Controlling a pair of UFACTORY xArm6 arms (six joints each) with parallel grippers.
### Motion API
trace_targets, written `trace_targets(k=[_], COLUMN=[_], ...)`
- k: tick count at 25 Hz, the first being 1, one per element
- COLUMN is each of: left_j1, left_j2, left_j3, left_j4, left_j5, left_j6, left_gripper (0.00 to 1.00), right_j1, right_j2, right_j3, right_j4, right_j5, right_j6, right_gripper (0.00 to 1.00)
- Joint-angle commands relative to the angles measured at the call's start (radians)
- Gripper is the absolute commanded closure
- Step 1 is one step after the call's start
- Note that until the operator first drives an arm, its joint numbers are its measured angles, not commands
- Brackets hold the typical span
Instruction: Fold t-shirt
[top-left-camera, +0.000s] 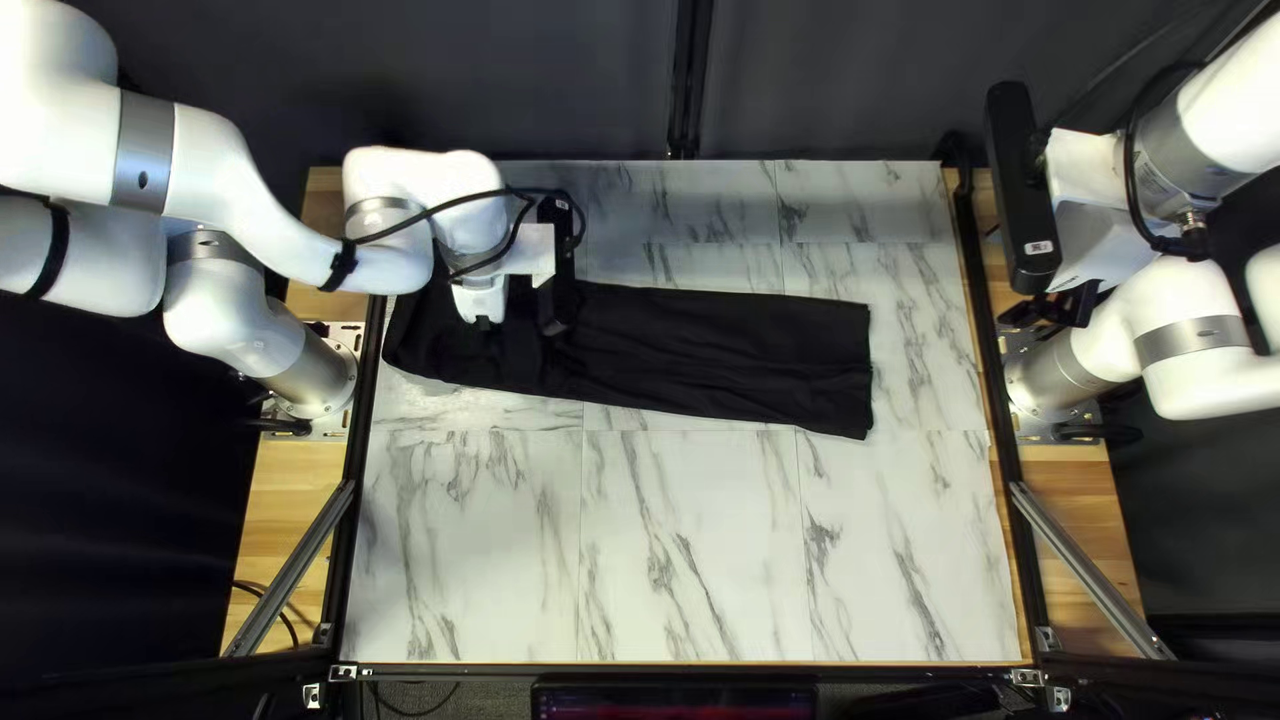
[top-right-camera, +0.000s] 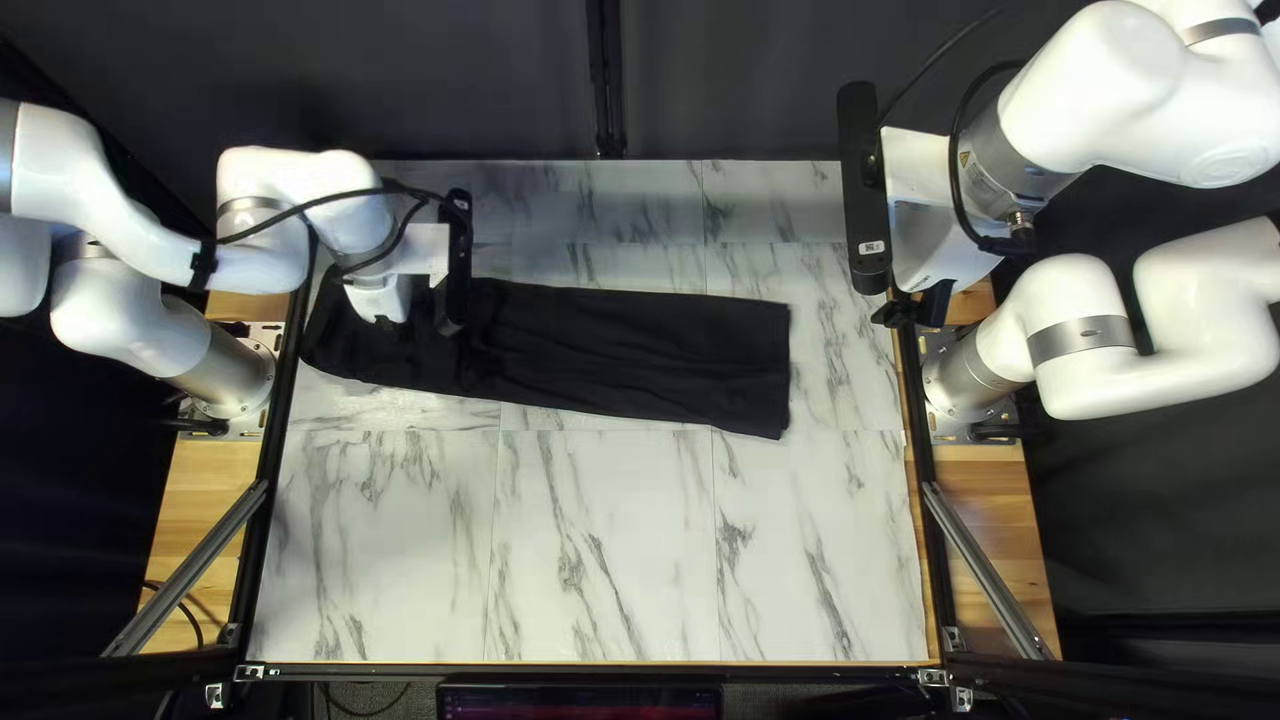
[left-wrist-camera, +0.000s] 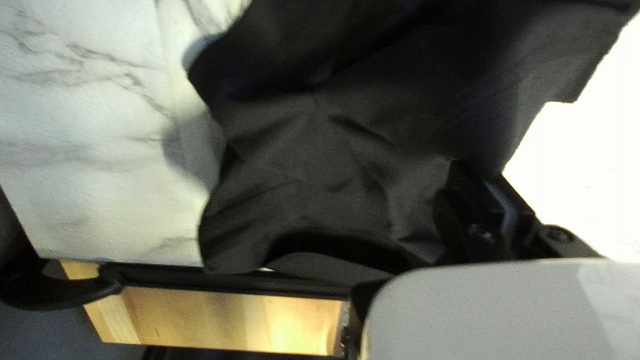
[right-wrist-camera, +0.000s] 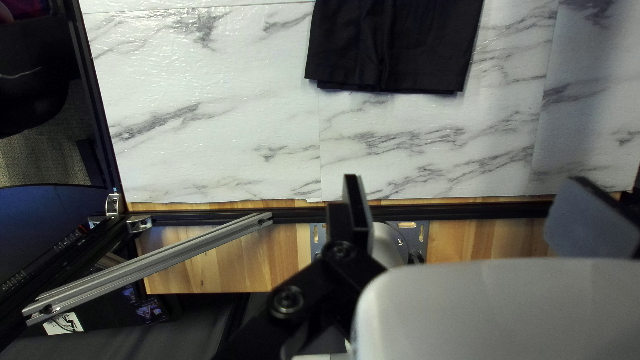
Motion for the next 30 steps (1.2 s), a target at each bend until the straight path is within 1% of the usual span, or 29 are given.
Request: trace_targets(k=[1,7,13,14,17,18,19,20,21,22,23,25,27,29,30], left_j1=[-0.072,-0.116,-0.198,-0.203,-0.225,-0.236,-0.244,-0.25,-0.256,-0.257,-0.253,-0.234,-0.195,-0.129,-0.107], left_j2=[0.031,0.069,0.104,0.103,0.087,0.08,0.075,0.072,0.069,0.052,0.032,-0.018,-0.094,-0.143,-0.147], left_j3=[-0.007,0.007,0.03,0.038,0.071,0.077,0.082,0.085,0.086,0.089,0.093,0.101,0.103,0.096,0.091], left_j4=[-0.019,-0.05,-0.086,-0.09,-0.105,-0.109,-0.111,-0.111,-0.111,-0.105,-0.098,-0.078,-0.046,-0.009,0.005], left_j5=[-0.001,-0.027,-0.071,-0.077,-0.093,-0.093,-0.092,-0.091,-0.088,-0.072,-0.055,-0.009,0.069,0.129,0.137], left_j6=[-0.061,-0.094,-0.159,-0.162,-0.181,-0.193,-0.201,-0.208,-0.214,-0.222,-0.227,-0.227,-0.218,-0.176,-0.16], left_gripper=[0.87,0.86,0.86,0.89,0.92,0.91,0.88,0.86,0.34,0.03,0.0,0.0,0.0,0.0,0.0], right_j1=[0.0,0.0,0.0,0.0,0.0,0.0,0.0,0.0,0.0,0.0,0.0,0.0,0.0,0.0,0.0], right_j2=[0.0,0.0,0.0,0.0,0.0,0.0,0.0,0.0,0.0,0.0,0.0,0.0,0.0,0.0,0.0], right_j3=[0.0,0.0,0.0,0.0,0.0,0.0,0.0,0.0,0.0,0.0,0.0,0.0,0.0,0.0,0.0], right_j4=[0.0,0.0,0.0,0.0,0.0,0.0,0.0,0.0,0.0,0.0,0.0,0.0,0.0,0.0,0.0], right_j5=[0.0,0.0,0.0,0.0,0.0,0.0,0.0,0.0,0.0,0.0,0.0,0.0,0.0,0.0,0.0], right_j6=[0.0,0.0,0.0,0.0,0.0,0.0,0.0,0.0,0.0,0.0,0.0,0.0,0.0,0.0,0.0], right_gripper=[0.0,0.0,0.0,0.0,0.0,0.0,0.0,0.0,0.0,0.0,0.0,0.0,0.0,0.0,0.0])
